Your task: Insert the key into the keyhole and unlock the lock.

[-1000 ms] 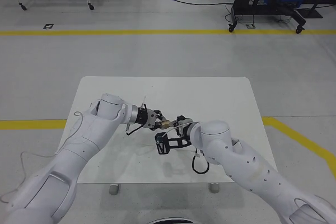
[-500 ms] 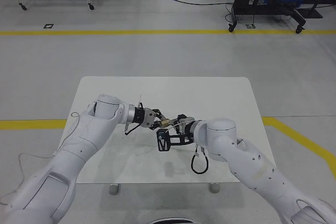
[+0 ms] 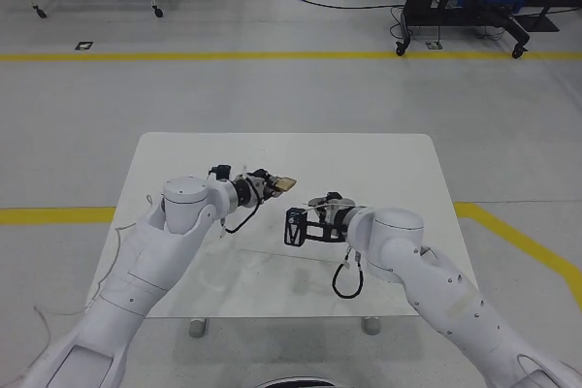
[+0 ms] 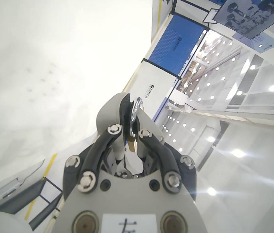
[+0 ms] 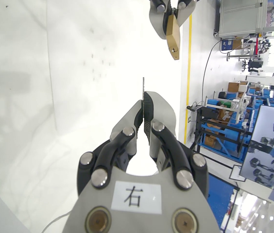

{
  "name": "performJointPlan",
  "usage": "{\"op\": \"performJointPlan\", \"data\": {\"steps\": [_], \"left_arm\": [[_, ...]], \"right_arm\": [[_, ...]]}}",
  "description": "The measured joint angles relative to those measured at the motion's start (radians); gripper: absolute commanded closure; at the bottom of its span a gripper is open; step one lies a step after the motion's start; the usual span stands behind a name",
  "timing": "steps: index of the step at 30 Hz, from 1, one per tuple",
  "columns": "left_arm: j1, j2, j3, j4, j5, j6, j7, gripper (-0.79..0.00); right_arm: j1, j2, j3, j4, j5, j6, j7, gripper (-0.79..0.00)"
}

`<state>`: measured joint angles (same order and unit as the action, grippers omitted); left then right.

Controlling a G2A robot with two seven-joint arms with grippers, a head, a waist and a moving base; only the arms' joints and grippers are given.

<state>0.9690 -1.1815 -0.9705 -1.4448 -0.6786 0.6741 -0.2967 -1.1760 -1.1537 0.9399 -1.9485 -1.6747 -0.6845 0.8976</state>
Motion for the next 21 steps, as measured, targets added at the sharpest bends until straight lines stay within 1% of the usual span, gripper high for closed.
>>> {"op": "performJointPlan", "data": {"steps": [3,10,14,16,18,21], "left_arm": [[0.023,0.002,-0.011,-0.048,0.004,0.021,0.039,0.0],[0.022,0.002,-0.01,-0.045,0.003,0.02,0.038,0.0],[0.048,0.002,-0.015,-0.05,0.017,-0.01,0.05,0.0],[0.06,0.006,-0.03,-0.058,0.022,-0.013,0.038,0.0],[0.07,0.01,-0.041,-0.072,0.031,-0.009,0.027,0.0],[0.075,0.013,-0.044,-0.087,0.052,-0.001,0.007,0.0]], "right_arm": [[-0.001,-0.002,0.001,-0.004,0.02,0.006,-0.008,0.0],[-0.001,-0.002,0.001,-0.004,0.019,0.005,-0.01,0.0],[-0.002,-0.001,0.001,-0.001,0.011,0.01,-0.003,0.0],[-0.001,-0.002,-0.012,-0.005,-0.046,0.026,0.055,0.0],[0.011,-0.009,-0.042,-0.023,-0.109,0.035,0.153,0.0],[0.047,-0.024,-0.099,-0.036,-0.145,0.029,0.26,0.0]]}}
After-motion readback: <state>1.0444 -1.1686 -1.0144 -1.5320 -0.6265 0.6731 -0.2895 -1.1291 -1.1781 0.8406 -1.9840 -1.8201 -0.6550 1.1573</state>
